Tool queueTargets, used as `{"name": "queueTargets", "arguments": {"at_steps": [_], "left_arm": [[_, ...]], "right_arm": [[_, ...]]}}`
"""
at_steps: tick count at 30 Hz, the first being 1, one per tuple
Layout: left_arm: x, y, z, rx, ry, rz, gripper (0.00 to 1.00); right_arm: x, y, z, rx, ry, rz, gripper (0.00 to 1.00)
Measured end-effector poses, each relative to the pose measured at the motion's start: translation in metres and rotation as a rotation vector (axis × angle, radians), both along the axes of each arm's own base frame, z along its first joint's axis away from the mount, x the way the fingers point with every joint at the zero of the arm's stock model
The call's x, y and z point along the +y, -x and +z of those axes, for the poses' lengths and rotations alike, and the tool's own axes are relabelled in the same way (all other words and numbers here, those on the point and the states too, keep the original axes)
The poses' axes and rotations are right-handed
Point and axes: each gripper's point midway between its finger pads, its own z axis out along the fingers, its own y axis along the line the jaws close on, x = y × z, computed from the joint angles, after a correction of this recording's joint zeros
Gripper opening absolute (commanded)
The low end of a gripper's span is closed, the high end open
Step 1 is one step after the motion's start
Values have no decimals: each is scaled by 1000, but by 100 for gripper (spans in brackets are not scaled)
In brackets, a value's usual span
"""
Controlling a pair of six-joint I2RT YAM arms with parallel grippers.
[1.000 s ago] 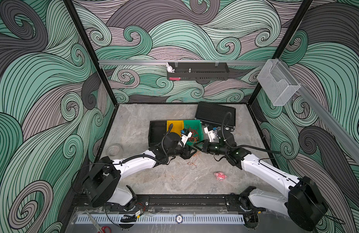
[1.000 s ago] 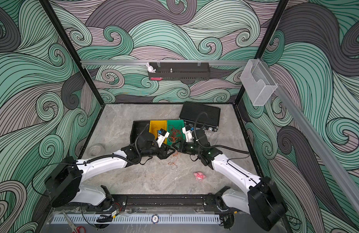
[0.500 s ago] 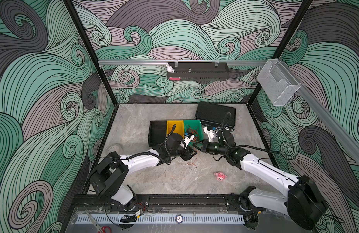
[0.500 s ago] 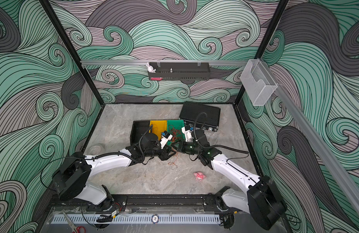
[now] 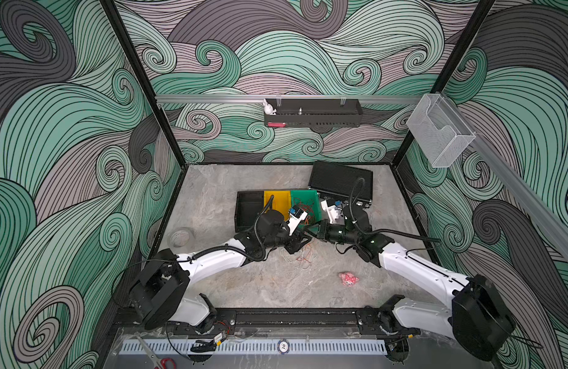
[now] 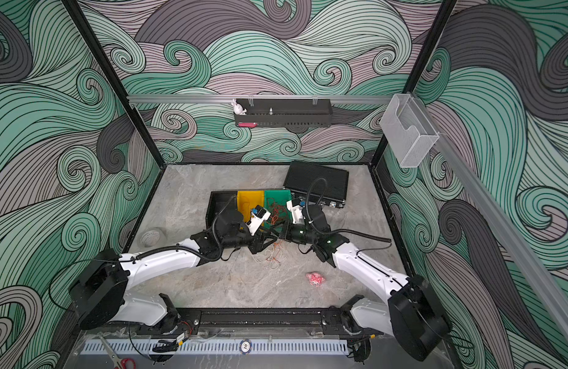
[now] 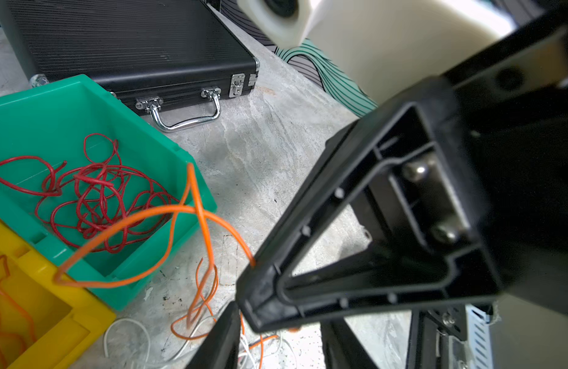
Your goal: Untangle the cables
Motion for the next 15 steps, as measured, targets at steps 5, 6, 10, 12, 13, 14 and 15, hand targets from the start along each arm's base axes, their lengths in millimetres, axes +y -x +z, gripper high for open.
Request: {"name": "queueTargets", "arguments": {"at_steps": [5,6,10,12,13,14,15], "left_arm": [[6,0,6,-27,-6,15,53],[6,0,6,-31,-9,15,54],[7,-2,4,-56,-29,10,55],[7,-4,1,-72,-45,9,56],[8,-5,-1,-82,-55,8,57],[7,-7,-3,-91,-63,7,76],[7,-8,-4,-107,-71,3,98]], "right_arm": [[0,0,0,3,-2,0,1],[0,0,0,3,-2,0,1],[1,1,0,7,-6,6,1],[1,2,1,8,-7,8,1],[1,2,1,8,-9,9,1],[1,2,2,7,-10,11,1],[2,3,3,6,-11,12,1]]}}
